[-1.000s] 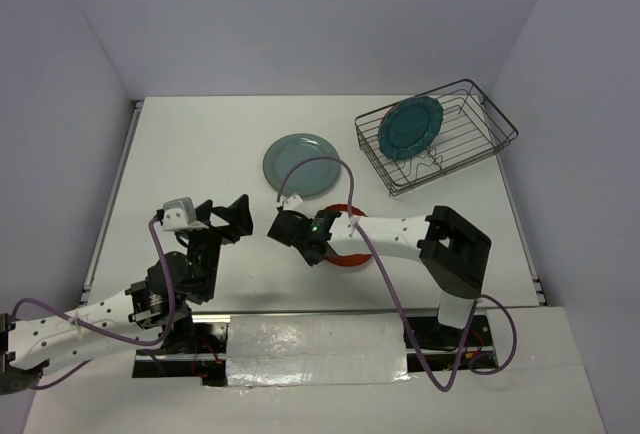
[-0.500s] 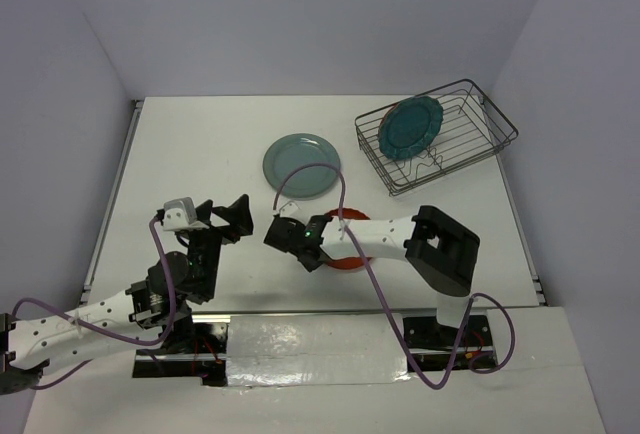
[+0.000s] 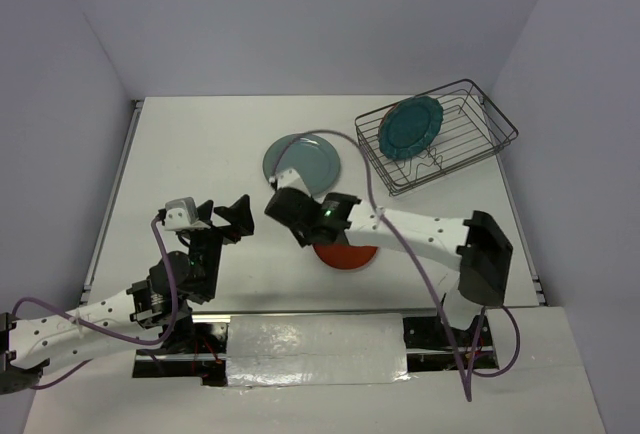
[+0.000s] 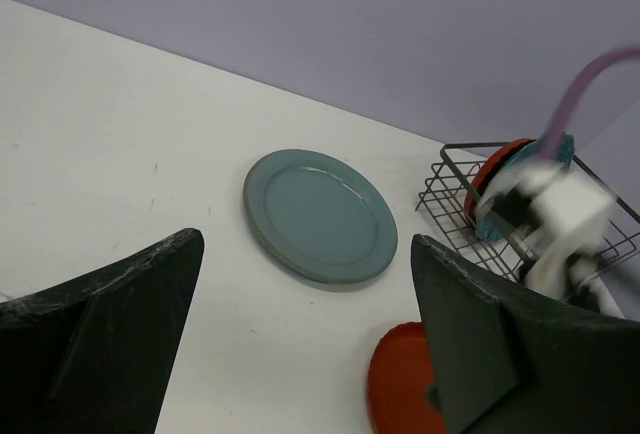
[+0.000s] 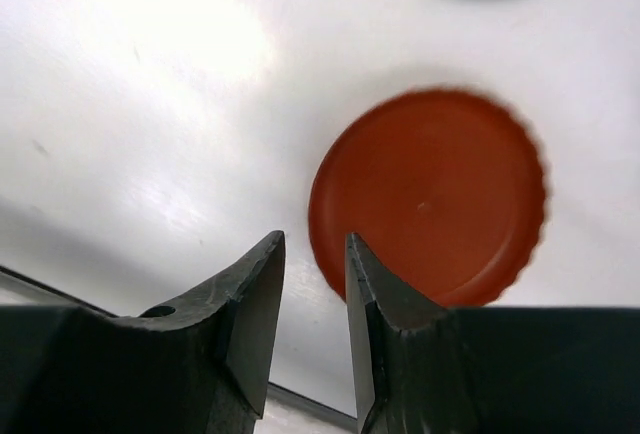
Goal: Unload the plates from the dish rack
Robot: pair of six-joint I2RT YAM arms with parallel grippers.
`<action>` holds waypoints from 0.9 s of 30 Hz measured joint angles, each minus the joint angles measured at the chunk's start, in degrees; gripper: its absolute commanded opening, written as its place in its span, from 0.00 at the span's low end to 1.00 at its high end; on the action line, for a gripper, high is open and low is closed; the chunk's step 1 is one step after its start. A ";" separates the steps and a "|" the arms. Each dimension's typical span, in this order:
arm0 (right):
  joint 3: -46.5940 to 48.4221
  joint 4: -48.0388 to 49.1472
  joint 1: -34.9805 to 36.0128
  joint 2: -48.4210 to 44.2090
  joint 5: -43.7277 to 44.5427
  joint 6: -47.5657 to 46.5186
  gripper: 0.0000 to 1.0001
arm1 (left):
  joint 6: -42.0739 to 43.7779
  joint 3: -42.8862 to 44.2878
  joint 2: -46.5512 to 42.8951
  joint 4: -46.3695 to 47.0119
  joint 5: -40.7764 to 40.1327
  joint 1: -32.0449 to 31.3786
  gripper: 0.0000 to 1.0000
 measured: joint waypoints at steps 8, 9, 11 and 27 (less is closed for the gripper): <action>14.43 0.00 -17.49 -8.61 2.40 0.63 0.38 | 0.46 0.00 1.92 0.61 0.96 0.00 0.98; 15.80 0.22 -20.98 -8.76 2.91 1.25 0.39 | 0.76 0.00 2.54 0.61 1.18 0.00 0.98; 18.10 0.68 -26.56 -8.52 4.17 3.04 0.45 | 1.42 0.00 3.74 0.61 1.81 0.00 0.98; 46.66 -4.70 -45.97 21.81 6.58 12.33 0.45 | 1.84 0.02 7.65 1.09 4.98 0.00 0.98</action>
